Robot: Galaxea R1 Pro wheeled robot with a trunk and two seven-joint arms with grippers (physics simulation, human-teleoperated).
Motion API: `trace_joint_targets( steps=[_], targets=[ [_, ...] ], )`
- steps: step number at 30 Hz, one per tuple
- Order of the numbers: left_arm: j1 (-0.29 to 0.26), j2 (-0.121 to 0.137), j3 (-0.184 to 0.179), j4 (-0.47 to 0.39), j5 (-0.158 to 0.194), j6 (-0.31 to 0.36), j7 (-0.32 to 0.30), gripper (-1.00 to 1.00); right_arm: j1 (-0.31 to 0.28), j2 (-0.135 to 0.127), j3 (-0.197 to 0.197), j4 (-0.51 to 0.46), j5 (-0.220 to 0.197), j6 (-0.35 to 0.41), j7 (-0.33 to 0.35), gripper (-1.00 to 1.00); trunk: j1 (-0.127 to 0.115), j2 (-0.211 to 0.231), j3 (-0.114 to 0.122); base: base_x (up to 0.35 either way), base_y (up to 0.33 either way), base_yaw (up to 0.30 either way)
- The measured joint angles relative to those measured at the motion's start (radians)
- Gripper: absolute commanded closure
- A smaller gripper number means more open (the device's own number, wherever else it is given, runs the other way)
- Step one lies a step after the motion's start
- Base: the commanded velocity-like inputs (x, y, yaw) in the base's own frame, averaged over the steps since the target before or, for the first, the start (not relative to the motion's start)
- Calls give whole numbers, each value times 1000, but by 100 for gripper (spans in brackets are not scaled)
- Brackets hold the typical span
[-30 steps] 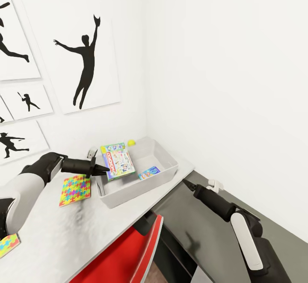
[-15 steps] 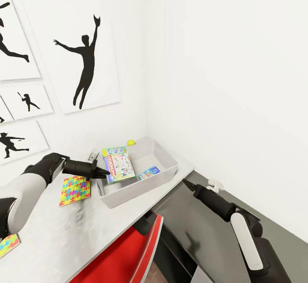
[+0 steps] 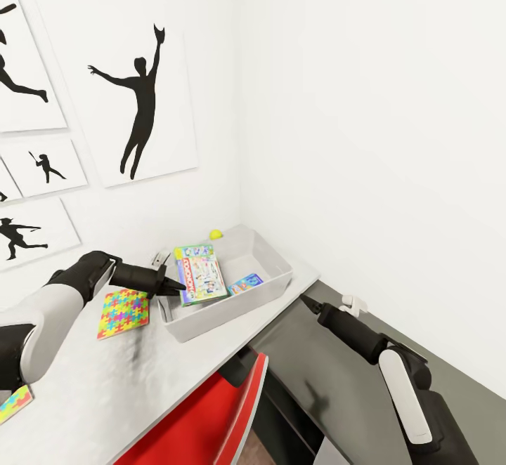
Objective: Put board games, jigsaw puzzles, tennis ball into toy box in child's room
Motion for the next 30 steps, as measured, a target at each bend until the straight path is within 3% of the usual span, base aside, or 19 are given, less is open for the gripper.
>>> trace_joint_targets(
  steps=[15,16,30],
  targets=[
    [1,6,0,1,0,0,0,100,0,0,0,0,-1,0,0,-100,0,0,0,0,0,0],
    [1,6,0,1,0,0,0,-100,0,0,0,0,-1,0,0,-100,0,0,0,0,0,0],
    [1,11,0,2,1,0,0,-100,0,-1,0,0,-2,0,0,-100,0,0,0,0,0,0]
  ],
)
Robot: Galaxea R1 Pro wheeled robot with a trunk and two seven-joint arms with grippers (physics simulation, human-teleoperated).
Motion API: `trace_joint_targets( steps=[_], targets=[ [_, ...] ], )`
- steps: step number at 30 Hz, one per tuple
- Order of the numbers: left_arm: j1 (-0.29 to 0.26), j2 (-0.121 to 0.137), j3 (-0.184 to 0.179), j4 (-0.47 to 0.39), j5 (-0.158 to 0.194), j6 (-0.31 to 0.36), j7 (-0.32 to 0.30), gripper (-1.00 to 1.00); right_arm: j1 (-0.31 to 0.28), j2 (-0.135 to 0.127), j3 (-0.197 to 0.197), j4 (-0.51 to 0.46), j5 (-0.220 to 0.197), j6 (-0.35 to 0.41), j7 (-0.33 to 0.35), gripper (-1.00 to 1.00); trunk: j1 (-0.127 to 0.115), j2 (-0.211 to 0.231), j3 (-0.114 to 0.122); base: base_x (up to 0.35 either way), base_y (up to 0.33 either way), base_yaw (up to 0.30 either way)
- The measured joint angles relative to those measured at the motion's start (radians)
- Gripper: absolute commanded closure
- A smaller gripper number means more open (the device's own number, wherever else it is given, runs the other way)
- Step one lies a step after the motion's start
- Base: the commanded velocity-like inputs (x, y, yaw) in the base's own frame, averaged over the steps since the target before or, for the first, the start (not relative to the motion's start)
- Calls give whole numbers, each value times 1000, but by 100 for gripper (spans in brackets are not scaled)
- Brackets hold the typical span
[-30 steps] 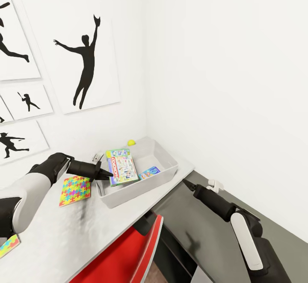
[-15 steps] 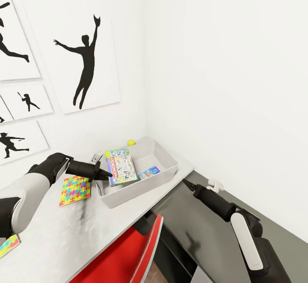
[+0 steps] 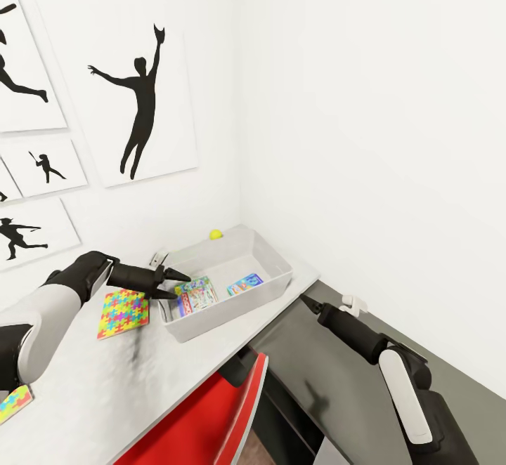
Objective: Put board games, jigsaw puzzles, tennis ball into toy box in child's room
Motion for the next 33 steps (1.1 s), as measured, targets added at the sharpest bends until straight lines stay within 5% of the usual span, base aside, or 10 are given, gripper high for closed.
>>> trace_joint_targets(
  steps=[8,14,20,23,33],
  targets=[
    [-1,14,2,-5,1,0,0,-100,0,0,0,0,-1,0,0,-100,0,0,0,0,0,0],
    [-2,55,10,-24,10,0,-18,-100,0,0,1,0,-3,-1,1,-100,0,0,0,0,0,0],
    [-2,92,13,-59,12,-1,-128,-100,0,1,1,0,-3,-1,1,-100,0,0,0,0,0,0],
    [-1,122,13,-89,11,-1,-205,-100,0,1,2,0,-3,-1,1,-100,0,0,0,0,0,0],
    [4,232,38,-238,24,-1,-206,-100,0,1,2,0,-3,-3,2,-100,0,0,0,0,0,0]
  ],
)
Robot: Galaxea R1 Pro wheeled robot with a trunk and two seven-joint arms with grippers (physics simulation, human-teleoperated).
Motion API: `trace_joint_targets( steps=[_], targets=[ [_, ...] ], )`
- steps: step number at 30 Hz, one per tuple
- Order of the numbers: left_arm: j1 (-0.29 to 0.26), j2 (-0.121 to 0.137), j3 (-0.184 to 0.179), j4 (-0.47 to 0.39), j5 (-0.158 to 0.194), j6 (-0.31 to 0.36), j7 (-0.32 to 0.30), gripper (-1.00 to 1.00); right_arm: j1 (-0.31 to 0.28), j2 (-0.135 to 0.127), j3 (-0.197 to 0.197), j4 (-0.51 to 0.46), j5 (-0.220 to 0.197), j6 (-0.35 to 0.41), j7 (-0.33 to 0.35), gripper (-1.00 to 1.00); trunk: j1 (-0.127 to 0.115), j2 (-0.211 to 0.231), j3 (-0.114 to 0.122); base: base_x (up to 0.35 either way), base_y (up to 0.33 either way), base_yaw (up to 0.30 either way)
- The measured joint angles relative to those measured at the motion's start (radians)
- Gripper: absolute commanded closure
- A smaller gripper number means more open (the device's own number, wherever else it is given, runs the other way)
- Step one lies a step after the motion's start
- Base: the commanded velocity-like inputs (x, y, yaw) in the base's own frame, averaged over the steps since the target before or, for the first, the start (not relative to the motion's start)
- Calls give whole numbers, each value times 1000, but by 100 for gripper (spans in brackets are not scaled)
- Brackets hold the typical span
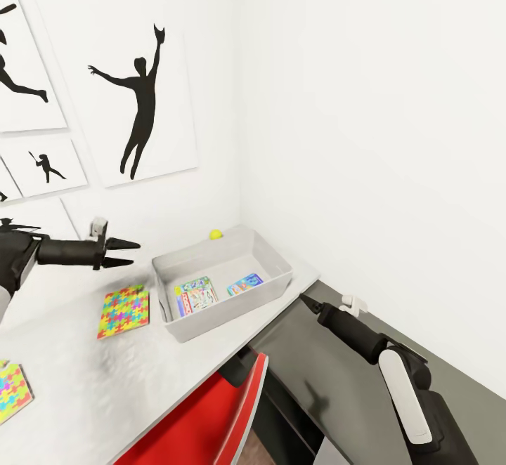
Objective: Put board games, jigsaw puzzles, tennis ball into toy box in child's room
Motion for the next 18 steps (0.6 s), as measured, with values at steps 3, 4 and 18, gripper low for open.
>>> trace_joint_targets(
  steps=[3,4,18],
  targets=[
    [4,44,23,-7,29,-15,0,-100,0,0,0,0,0,-1,0,-100,0,0,0,0,0,0],
    [6,71,30,-9,50,-31,0,-100,0,0,0,0,0,-1,0,-100,0,0,0,0,0,0],
    [304,237,47,56,343,-374,-4,-100,0,0,0,0,-3,-2,15,-100,0,0,0,0,0,0]
  ],
)
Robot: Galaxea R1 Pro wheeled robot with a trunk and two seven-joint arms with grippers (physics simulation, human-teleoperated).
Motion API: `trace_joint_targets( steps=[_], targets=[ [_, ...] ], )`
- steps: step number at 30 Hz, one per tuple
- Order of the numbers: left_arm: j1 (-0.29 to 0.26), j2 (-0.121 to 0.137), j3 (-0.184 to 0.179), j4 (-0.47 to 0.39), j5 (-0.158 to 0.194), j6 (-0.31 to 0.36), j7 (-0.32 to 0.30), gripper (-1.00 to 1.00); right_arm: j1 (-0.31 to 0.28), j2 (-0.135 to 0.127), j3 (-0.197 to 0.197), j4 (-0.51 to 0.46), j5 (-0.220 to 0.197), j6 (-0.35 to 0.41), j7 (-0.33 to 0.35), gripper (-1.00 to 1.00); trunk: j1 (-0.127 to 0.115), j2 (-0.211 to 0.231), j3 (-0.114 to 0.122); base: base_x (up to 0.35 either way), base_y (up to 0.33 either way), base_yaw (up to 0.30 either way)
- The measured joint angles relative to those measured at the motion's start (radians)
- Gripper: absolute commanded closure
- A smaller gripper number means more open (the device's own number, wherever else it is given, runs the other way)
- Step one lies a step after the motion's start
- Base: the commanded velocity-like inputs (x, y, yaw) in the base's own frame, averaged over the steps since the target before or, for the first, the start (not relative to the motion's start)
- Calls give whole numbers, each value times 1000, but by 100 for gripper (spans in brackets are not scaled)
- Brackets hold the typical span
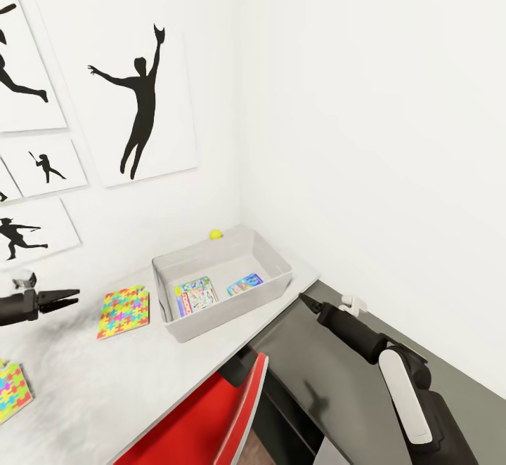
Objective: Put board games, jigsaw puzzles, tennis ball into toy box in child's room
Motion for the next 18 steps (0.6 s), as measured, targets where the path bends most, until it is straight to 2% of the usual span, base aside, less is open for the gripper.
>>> trace_joint_targets(
  steps=[7,13,18],
  targets=[
    [36,0,13,0,16,-37,0,-100,0,0,1,0,3,-4,24,-100,0,0,0,-13,0,0],
    [40,0,20,-1,19,-42,0,-100,-1,1,1,-1,4,-7,30,-100,0,0,1,-174,0,0],
    [42,1,21,0,19,-43,0,-100,-1,1,1,-2,4,-8,31,-100,0,0,6,-67,0,0]
  ],
)
